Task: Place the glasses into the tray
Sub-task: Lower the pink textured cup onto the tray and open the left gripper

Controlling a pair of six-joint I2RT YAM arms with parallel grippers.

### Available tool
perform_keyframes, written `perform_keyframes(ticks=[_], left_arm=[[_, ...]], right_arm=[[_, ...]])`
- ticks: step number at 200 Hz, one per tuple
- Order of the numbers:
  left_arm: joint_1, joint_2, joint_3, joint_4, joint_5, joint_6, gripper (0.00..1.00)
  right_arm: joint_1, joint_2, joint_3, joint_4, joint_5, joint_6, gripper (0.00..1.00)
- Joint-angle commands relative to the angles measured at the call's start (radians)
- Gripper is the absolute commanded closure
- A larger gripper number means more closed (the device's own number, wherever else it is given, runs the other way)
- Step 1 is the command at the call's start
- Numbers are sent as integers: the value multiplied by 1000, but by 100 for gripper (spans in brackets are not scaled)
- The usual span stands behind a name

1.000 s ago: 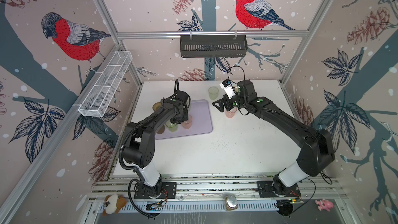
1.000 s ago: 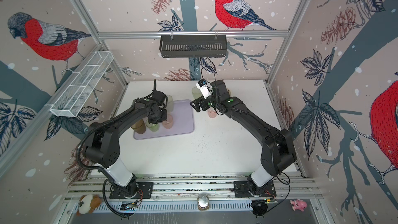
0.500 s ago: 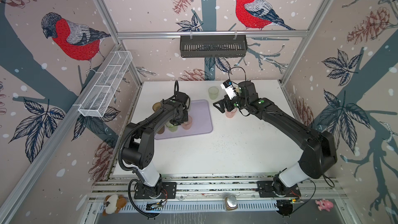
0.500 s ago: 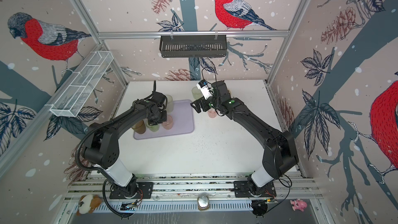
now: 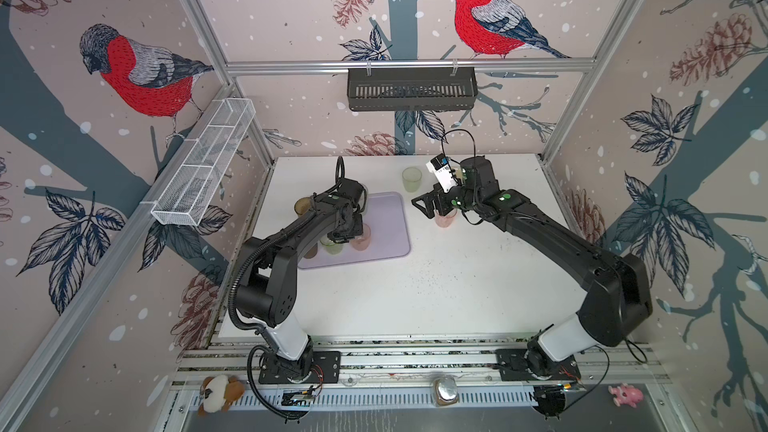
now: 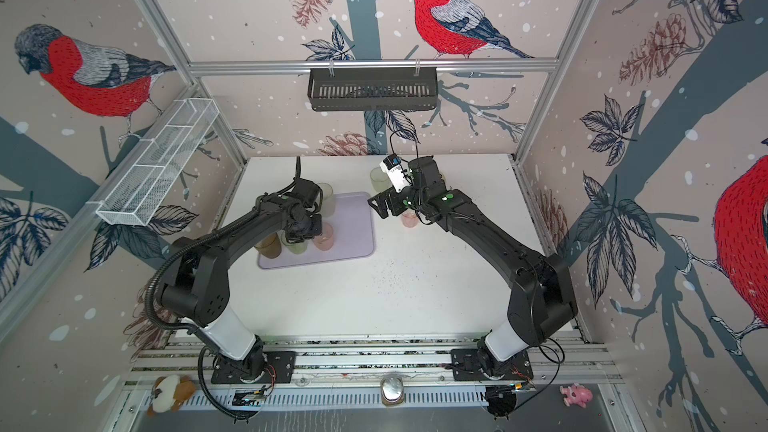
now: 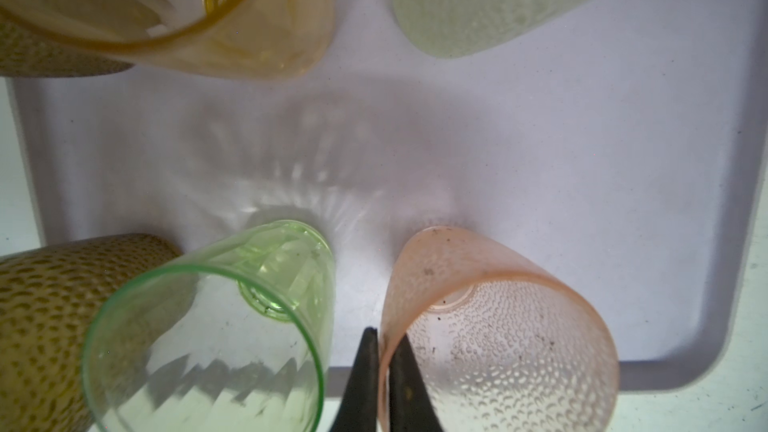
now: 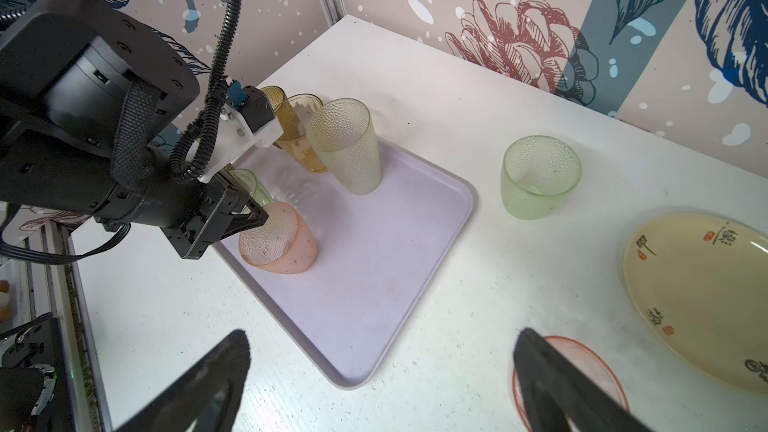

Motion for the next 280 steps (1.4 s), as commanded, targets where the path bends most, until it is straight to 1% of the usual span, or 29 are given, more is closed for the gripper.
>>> perform_keyframes(ticks=[1,33,136,169,182,229,250,261,268,272,280], left_arm=[[1,-6,-1,9,3,-8,93],[0,-5,1,7,1,-7,88],[0,-1,12,0,-7,-7,82],[1,-2,16,-1,-12,-8,77],[1,-1,22,-3,-15,-8,76],[0,-12,34,-8,-10,-12,59],[1,-18,46,-20,-21,-12,58],[1,-21,59,-28,-26,-12,50],[1,-22,70,-32,-26,-11,48],[1,-24,77,-35,-28,-10,46],[1,-26,90,-41,-28,-10,45]], right_arm=[[0,-8,1,2,12,1,1],[-1,-8,2,4,15,1,1],[-10,5,19,22,18,9,0],[-11,6,32,15,22,2,1],[-14,6,33,15,24,2,1],[-23,8,50,15,24,2,0],[-25,8,52,15,24,8,1],[-31,6,50,16,22,15,0],[-35,4,49,21,21,21,0],[-37,4,48,24,20,24,1],[-45,0,44,29,15,34,1]])
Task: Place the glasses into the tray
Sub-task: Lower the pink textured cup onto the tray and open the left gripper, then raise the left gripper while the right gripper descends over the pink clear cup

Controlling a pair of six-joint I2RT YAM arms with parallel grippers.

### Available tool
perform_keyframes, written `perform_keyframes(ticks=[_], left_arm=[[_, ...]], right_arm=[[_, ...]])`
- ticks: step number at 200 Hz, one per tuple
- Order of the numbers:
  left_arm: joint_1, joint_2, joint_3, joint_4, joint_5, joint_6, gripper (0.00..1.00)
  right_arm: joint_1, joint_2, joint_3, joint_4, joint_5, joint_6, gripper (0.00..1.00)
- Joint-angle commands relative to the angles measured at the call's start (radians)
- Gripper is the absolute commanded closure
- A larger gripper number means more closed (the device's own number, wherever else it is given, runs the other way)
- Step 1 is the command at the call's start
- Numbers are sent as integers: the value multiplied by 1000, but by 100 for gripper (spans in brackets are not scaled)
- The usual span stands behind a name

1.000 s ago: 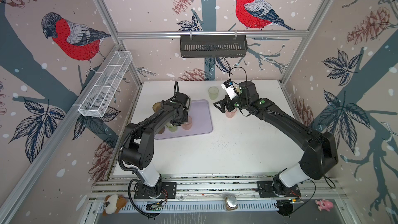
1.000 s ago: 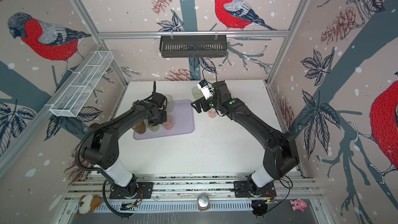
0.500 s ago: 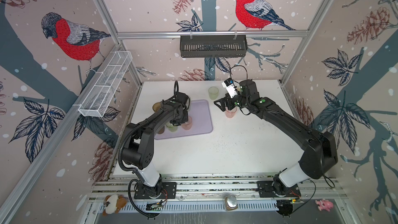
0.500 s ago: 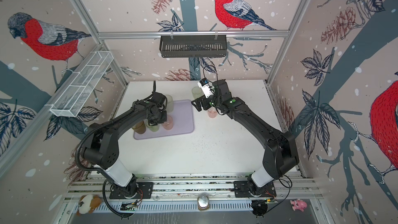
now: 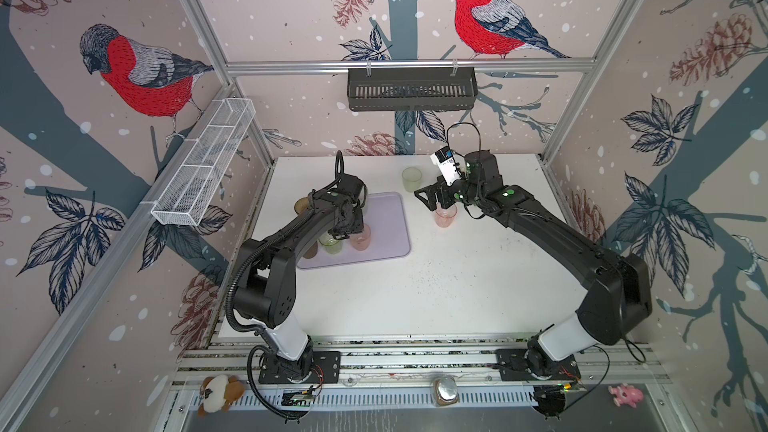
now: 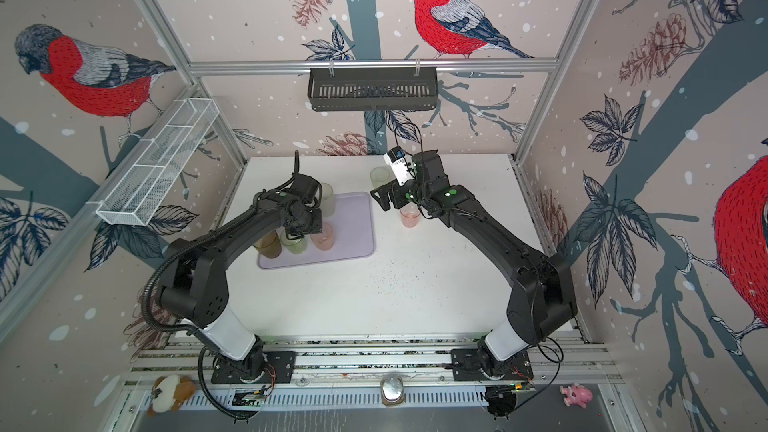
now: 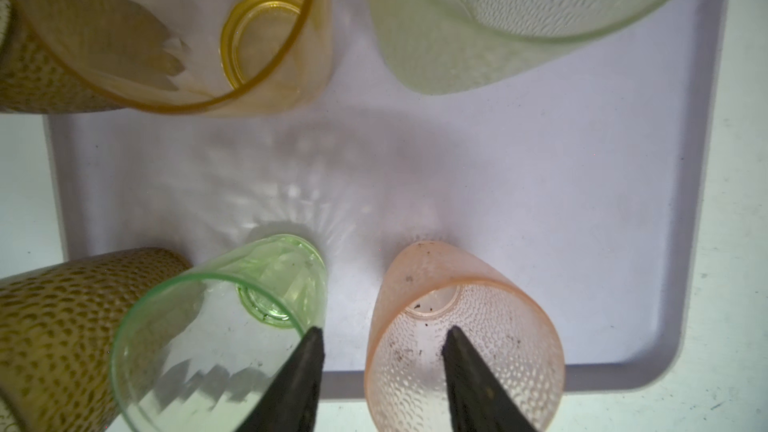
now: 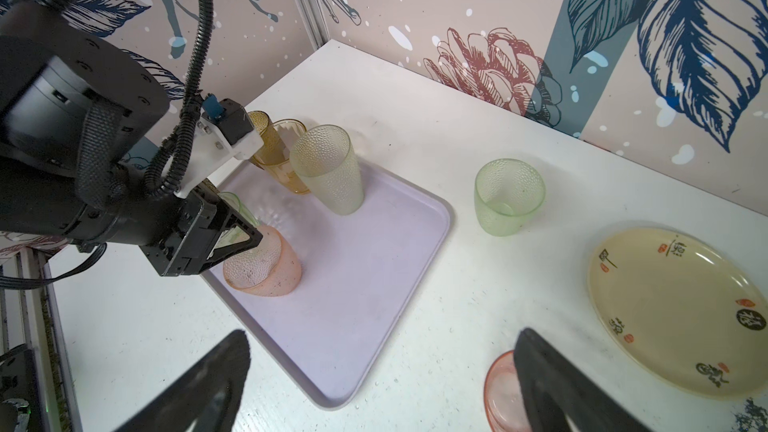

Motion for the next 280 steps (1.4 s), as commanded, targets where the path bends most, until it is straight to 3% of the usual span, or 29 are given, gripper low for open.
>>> perform_keyframes(ticks=[1,41,109,139,184,194,220,249,280], left_arm=[[1,-13,34,-29,-21,-6,45],[1,-14,100,-57,-14,-3,44],[-15,-12,202,-82,43,-9,42],[-29,4,257,-96,74,-13,34],[-77,51,348,-118,85,-13,32],[-88,65,369,-120,91,-12,27],[-111,97,421,-126,104,-12,26],[-122,127,475,-128,124,-5,12],[-134,161,525,-123,142,-9,6]], right_arm=[[-13,-6,0,24,-8,31,1],[-52,-4,-1,21,0,72,1],[-121,67,61,-141,104,88,1],[-144,108,95,-216,138,96,1],[-164,146,121,-279,147,105,0],[-171,153,126,-293,152,109,1],[-192,178,136,-332,158,126,1],[-207,195,136,-346,152,129,1],[-219,237,158,-382,169,128,1]])
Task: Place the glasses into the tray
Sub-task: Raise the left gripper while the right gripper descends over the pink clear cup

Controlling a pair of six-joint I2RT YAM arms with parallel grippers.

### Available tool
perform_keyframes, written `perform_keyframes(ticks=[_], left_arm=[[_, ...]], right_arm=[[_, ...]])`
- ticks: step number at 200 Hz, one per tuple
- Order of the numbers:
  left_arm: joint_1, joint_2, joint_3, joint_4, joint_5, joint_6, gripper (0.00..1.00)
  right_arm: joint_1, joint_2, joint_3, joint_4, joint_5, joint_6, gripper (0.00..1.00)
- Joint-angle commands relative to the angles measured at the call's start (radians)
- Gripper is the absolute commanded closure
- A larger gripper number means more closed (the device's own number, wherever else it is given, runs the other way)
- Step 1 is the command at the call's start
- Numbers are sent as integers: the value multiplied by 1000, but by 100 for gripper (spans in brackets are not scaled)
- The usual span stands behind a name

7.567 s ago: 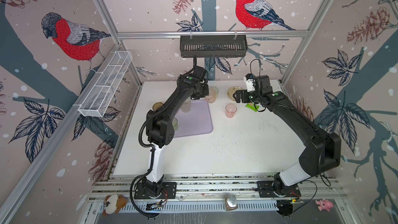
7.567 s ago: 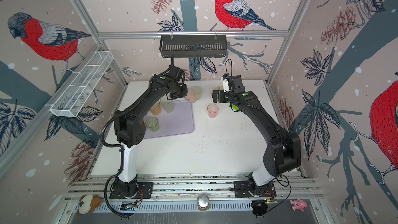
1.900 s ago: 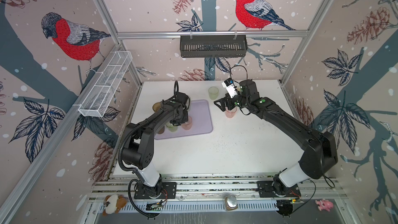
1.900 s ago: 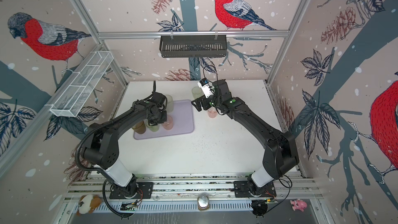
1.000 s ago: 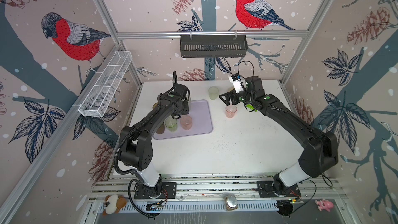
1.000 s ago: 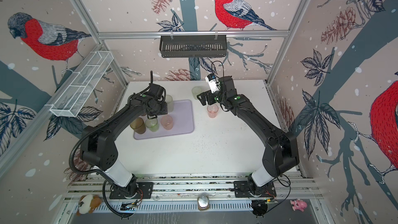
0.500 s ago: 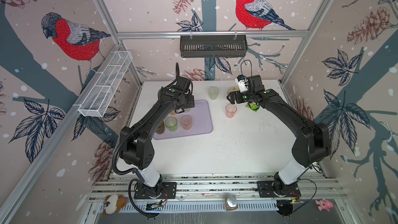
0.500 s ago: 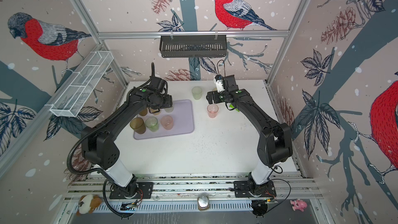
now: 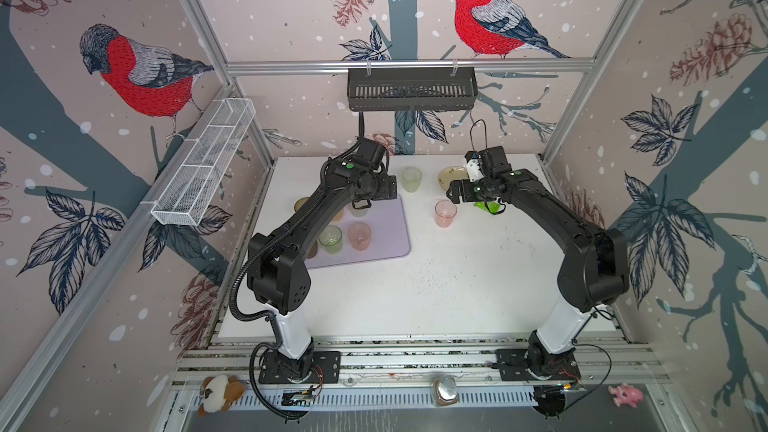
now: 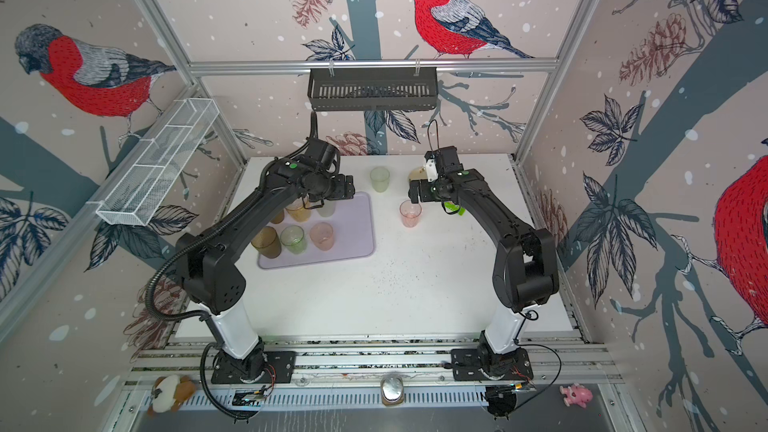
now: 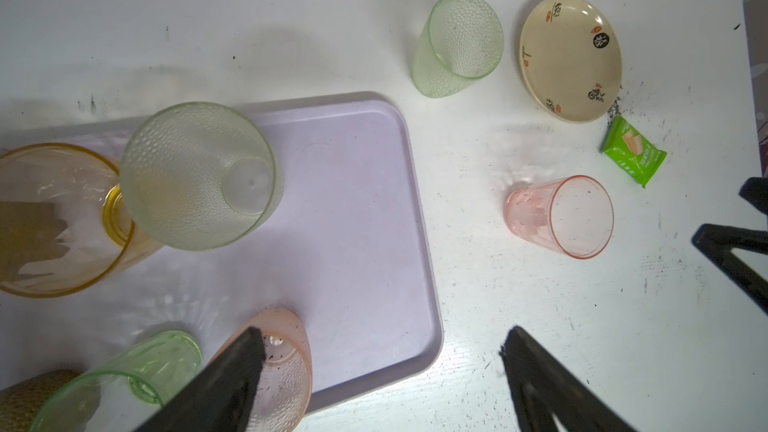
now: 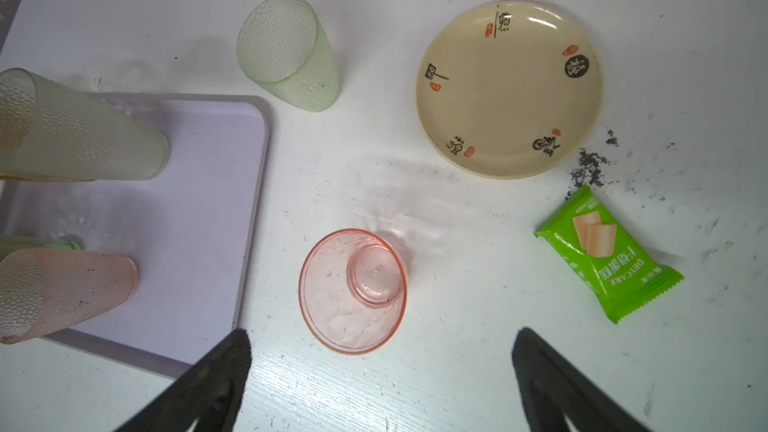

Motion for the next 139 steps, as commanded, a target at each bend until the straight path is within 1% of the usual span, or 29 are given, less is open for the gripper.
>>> perform_keyframes(ticks=[1,9,21,68,107,139], left_arm=[[-8,22,33,-8,27,-6,5],[-13,30,47,-6,32,-11,2],[-19,42,70,-4,37,-16,1],[-45,83,146,-23,43,-25,1],[-60,77,128,-15,43,-37,1],[-70,78,126,-12,48,-40,1]], right_arm=[[-7,24,15,-47,18,4,1],[-11,33,19,-54,20,5,1],[-15,48,27,-65,21,5,1],[-21,109,76,-121,59,-17,3],[-27,148,85,-138,58,-39,4],[-27,199,128,-168,53,-57,6]])
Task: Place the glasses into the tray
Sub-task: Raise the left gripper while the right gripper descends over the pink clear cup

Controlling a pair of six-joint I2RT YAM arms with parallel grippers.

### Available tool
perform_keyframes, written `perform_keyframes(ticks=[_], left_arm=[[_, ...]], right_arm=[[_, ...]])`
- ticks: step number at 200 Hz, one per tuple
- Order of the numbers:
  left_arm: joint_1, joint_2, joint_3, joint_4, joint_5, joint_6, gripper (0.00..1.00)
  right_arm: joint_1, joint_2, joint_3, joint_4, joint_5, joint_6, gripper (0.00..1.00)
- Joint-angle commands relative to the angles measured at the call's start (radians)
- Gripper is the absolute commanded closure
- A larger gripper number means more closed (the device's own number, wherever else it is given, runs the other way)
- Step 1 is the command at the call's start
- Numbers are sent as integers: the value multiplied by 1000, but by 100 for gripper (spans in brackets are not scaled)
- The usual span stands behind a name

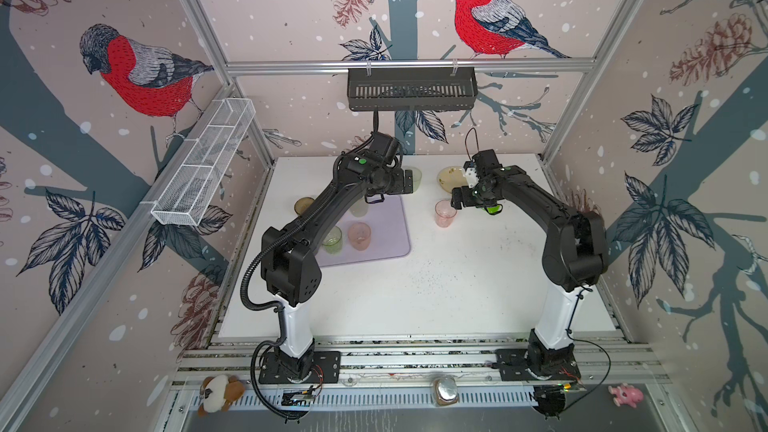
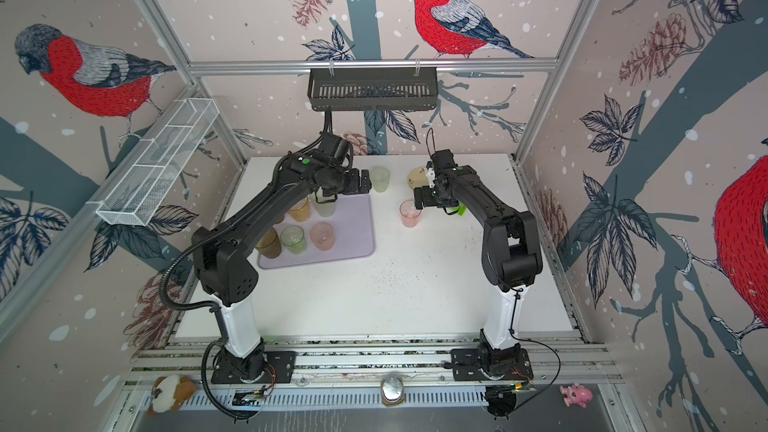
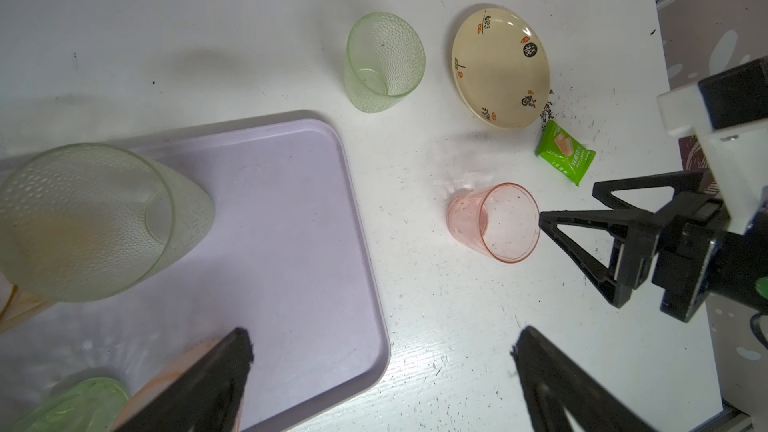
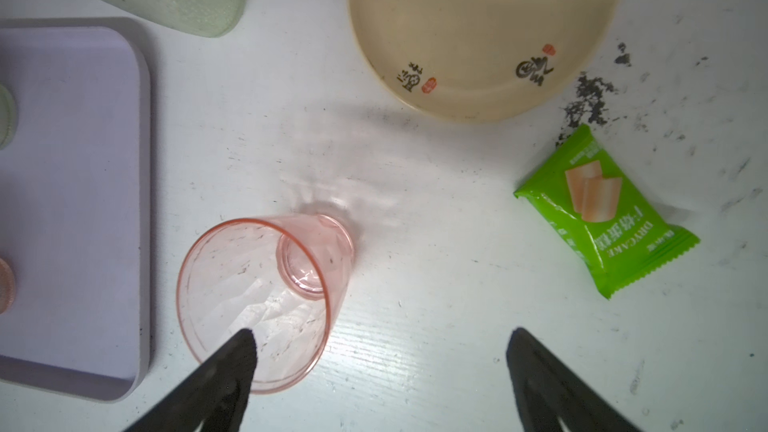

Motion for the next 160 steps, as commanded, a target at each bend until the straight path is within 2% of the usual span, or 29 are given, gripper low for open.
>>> perform_keyframes(ticks=[1,63,160], left_arm=[[-8,-1,1,-5,2,-13,1],[-13,-19,-29,-4,-8,-22,1],[-16,-43,-60,-2,-23,-22,1]], right_arm=[[-1,27,29,-39,7,-28,6],[24,111,100,-93,15,-64,19],[44,145,112,-87,13,-60,42]])
